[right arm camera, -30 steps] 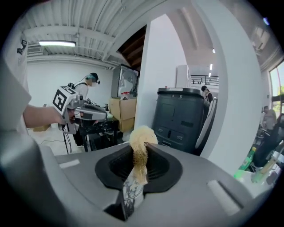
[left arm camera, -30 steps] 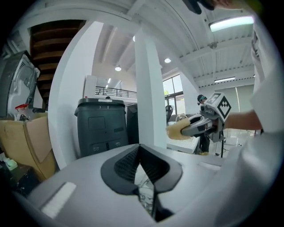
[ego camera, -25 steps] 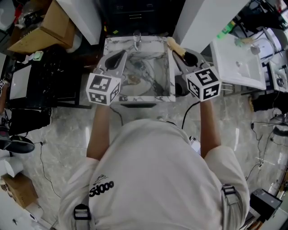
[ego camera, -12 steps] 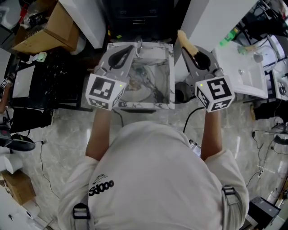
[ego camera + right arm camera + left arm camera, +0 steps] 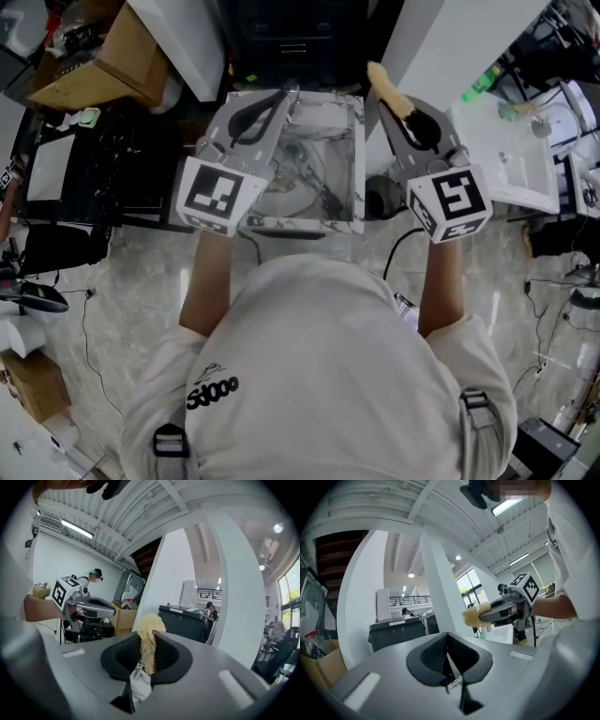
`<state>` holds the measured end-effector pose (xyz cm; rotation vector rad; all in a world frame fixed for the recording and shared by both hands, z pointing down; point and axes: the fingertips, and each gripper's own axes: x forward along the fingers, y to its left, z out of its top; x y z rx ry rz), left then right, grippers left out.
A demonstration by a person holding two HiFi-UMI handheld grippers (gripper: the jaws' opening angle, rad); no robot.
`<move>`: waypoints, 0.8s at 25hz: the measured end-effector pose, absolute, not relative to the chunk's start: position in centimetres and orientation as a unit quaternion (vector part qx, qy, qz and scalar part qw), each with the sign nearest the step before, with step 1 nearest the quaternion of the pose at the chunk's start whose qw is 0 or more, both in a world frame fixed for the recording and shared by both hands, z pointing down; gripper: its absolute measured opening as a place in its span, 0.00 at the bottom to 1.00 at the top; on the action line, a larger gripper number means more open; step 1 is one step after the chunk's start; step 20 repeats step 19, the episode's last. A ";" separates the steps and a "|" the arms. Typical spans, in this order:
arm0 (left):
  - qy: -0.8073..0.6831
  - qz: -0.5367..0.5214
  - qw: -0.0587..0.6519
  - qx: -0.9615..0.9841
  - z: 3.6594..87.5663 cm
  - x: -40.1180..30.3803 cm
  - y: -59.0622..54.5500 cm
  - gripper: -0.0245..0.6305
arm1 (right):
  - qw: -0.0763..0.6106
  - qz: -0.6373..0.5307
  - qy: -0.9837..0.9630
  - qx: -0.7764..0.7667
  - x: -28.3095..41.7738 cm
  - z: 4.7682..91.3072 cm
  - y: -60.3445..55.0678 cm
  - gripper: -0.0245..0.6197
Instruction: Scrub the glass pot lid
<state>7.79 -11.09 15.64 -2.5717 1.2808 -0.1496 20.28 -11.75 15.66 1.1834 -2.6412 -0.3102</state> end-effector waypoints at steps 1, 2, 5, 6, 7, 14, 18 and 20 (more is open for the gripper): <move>0.441 -0.051 0.132 -0.886 15.6 7.8 -11.1 0.05 | 0.117 -0.105 -0.901 0.404 20.2 15.8 -11.8 0.11; 0.440 -0.050 0.132 -0.887 15.6 7.8 -11.0 0.05 | 0.118 -0.104 -0.902 0.403 20.2 16.0 -11.8 0.11; 0.436 -0.049 0.133 -0.889 15.6 7.9 -11.0 0.05 | 0.120 -0.102 -0.903 0.400 20.1 16.3 -11.9 0.11; 0.436 -0.048 0.133 -0.889 15.6 8.0 -11.1 0.05 | 0.120 -0.101 -0.903 0.401 20.1 16.4 -11.9 0.11; 0.436 -0.048 0.132 -0.889 15.6 8.0 -11.1 0.05 | 0.120 -0.101 -0.903 0.401 20.1 16.4 -11.9 0.11; 0.432 -0.049 0.131 -0.891 15.9 8.2 -11.0 0.05 | 0.121 -0.097 -0.903 0.400 20.1 16.9 -11.8 0.11; 0.429 -0.051 0.131 -0.892 15.7 8.2 -10.8 0.05 | 0.123 -0.099 -0.906 0.394 19.7 17.0 -11.9 0.11; 0.428 -0.052 0.131 -0.893 15.7 8.2 -10.8 0.05 | 0.124 -0.099 -0.906 0.392 19.6 17.0 -11.9 0.11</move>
